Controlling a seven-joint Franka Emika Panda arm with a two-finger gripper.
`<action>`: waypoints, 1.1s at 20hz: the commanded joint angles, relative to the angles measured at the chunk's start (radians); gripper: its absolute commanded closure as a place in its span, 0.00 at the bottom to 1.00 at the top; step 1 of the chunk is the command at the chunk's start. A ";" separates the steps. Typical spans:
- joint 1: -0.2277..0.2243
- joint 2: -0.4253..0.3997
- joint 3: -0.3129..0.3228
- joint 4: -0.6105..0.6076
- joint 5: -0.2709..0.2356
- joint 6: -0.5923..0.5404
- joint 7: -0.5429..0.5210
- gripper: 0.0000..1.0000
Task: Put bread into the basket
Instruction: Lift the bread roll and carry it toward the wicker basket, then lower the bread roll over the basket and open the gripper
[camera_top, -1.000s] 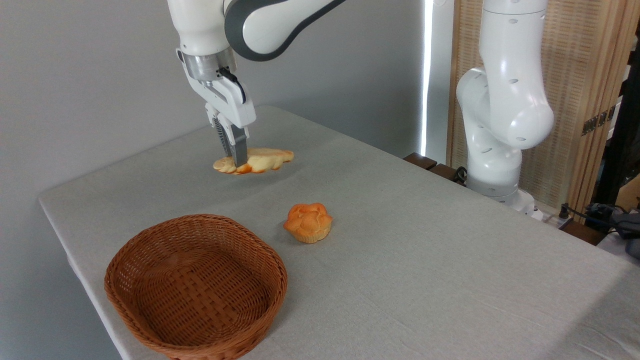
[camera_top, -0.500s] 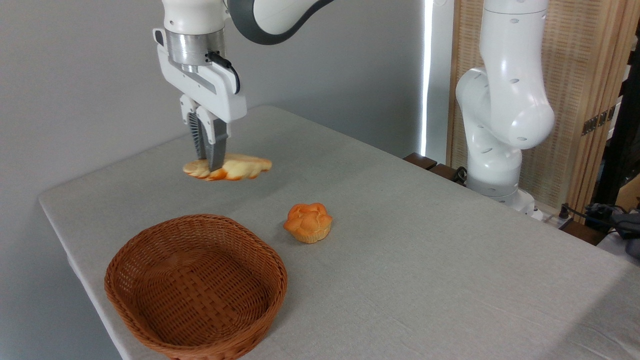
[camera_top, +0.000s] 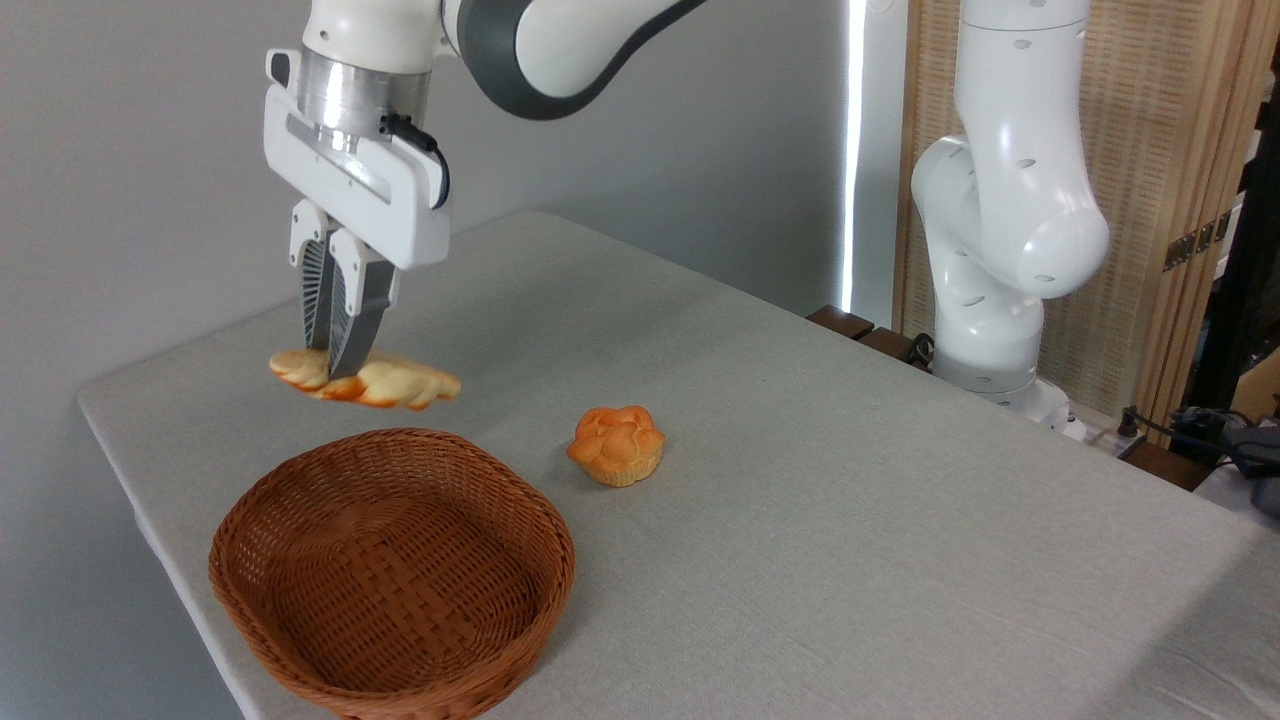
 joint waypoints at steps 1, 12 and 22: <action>-0.012 0.040 0.045 0.005 0.010 0.049 0.063 0.74; -0.012 0.073 0.068 0.006 0.008 0.053 0.100 0.00; -0.012 0.073 0.070 0.008 0.011 0.053 0.100 0.00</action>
